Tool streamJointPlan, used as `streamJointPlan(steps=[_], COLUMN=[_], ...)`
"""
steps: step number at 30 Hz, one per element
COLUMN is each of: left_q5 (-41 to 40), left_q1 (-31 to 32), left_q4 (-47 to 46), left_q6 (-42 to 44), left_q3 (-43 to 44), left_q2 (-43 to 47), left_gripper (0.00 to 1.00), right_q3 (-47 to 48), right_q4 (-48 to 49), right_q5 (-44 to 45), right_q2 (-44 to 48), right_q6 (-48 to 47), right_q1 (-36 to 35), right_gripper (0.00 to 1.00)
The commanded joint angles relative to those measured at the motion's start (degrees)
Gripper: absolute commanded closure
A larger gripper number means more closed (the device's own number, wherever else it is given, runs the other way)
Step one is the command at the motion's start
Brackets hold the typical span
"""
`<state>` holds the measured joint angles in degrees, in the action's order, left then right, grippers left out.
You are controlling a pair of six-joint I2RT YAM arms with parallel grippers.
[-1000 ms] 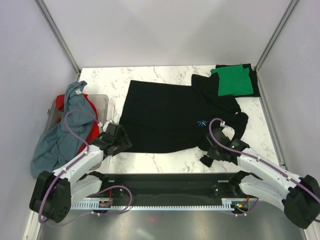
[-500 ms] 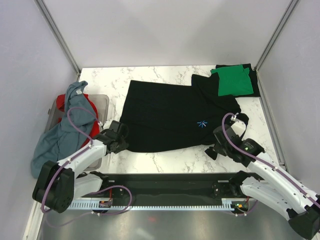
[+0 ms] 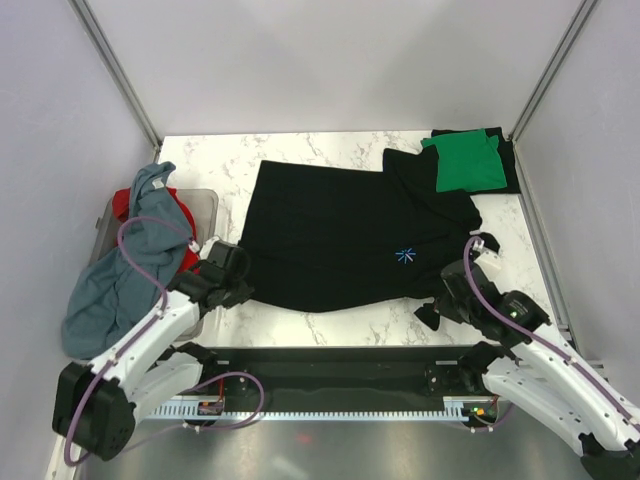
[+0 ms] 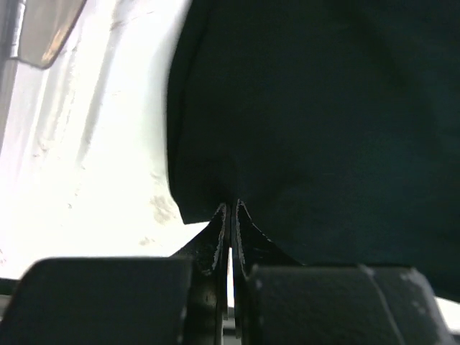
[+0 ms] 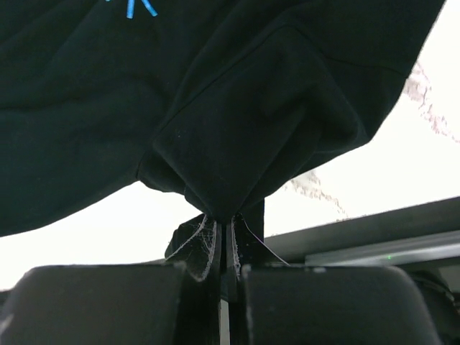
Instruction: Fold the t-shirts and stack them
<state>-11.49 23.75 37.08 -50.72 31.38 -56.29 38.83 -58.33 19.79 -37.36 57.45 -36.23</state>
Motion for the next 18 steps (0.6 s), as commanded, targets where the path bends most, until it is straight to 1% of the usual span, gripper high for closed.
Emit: streamJointPlan(steps=[1,5,9,11,14,18], left_q5=[2.60,5.95,3.50,0.77,0.59,-2.04], left_q1=[1.03,1.91,2.09,2.00,1.74,1.13], left_q4=[6.95,9.15,11.87,12.40,12.67,12.58], left_q6=[0.36,-0.17,1.49,2.90,5.19,7.47], left_q3=[4.39,7.55,12.38,15.62,20.72,26.27], left_q2=[5.92,8.57,8.13,6.29,1.81,-3.20], left_gripper=[0.98,0.98,0.98,0.98,0.98,0.98], right_q3=[2.04,3.88,7.04,9.93,14.24,18.64], right_q4=[-4.51,-6.10,-6.36,-6.54,-6.45,-4.88], right_q5=[-3.87,-5.73,-4.94,-2.93,0.51,3.49], right_q2=[3.08,4.58,2.13,-0.50,-3.84,-11.23], right_q6=[-0.41,-0.41,-1.63,-2.51,-4.01,-7.17], right_q1=[-0.16,-0.16,-0.07,-0.16,-0.16,-0.07], right_gripper=[1.00,1.00,1.00,0.98,0.97,0.96])
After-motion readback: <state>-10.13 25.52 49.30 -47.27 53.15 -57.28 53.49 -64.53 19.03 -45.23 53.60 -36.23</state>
